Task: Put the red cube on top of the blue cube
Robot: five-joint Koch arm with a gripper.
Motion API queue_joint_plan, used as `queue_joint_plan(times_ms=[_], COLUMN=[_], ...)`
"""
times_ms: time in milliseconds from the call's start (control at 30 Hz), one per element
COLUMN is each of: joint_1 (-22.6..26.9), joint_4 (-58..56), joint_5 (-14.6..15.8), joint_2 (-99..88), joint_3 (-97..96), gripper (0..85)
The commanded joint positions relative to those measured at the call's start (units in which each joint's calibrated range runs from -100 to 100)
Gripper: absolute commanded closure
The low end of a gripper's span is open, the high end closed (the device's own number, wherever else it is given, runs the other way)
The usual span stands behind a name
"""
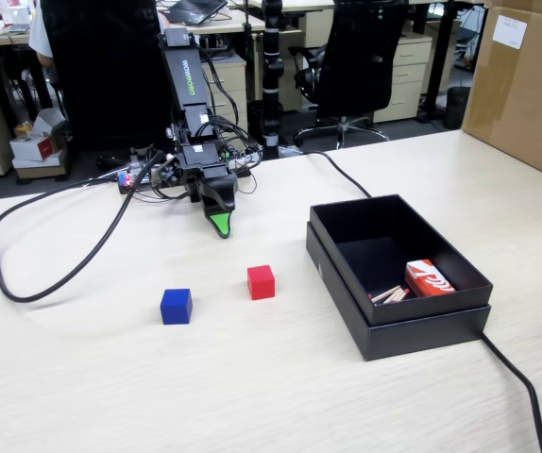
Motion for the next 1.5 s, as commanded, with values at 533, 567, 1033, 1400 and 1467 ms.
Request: queue_joint_plan(times_ms=[533, 567, 1033, 1400, 1467], joint_1=[0.0, 0.0, 0.0, -0.7, -0.8], joint_4=[-0.7, -0.7, -0.7, -1.2, -1.2], joint_5=[0.0, 0.0, 0.0, -0.1, -0.1], joint_2=[0.2, 0.1, 0.1, -0.6, -0.5], joint_3=[-0.5, -0.5, -0.5, -0.3, 0.1], gripper=[37.1, 37.1, 37.2, 36.8, 37.2])
